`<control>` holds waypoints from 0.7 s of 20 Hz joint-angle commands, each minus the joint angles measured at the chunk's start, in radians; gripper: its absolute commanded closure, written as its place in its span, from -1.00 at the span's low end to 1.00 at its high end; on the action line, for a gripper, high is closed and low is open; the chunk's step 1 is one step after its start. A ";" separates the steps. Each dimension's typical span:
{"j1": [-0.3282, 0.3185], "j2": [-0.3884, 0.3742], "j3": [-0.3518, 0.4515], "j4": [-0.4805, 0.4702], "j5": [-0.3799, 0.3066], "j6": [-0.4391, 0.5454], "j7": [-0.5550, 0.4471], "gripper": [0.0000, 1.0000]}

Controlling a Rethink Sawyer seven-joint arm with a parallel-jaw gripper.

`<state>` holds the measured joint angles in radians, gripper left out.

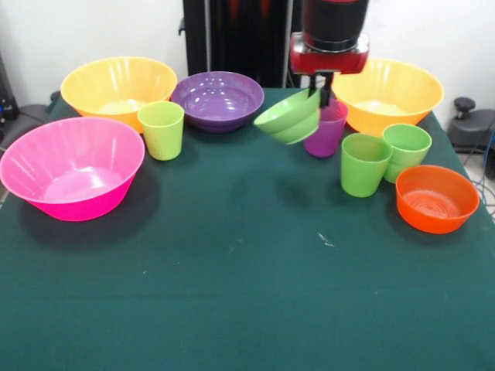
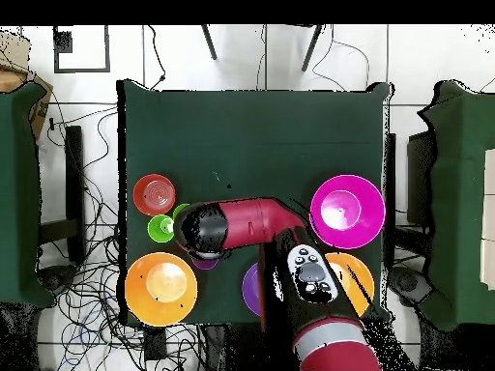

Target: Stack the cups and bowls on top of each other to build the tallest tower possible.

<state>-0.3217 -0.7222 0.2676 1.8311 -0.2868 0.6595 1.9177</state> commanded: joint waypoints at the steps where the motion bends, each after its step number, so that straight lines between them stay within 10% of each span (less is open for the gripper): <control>1: -0.064 0.053 0.125 -0.049 -0.109 0.089 -0.284 1.00; 14: -0.141 0.065 0.226 -0.073 -0.119 0.238 -0.276 1.00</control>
<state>-0.4629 -0.7091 0.3896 1.8225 -0.3506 0.7517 1.9177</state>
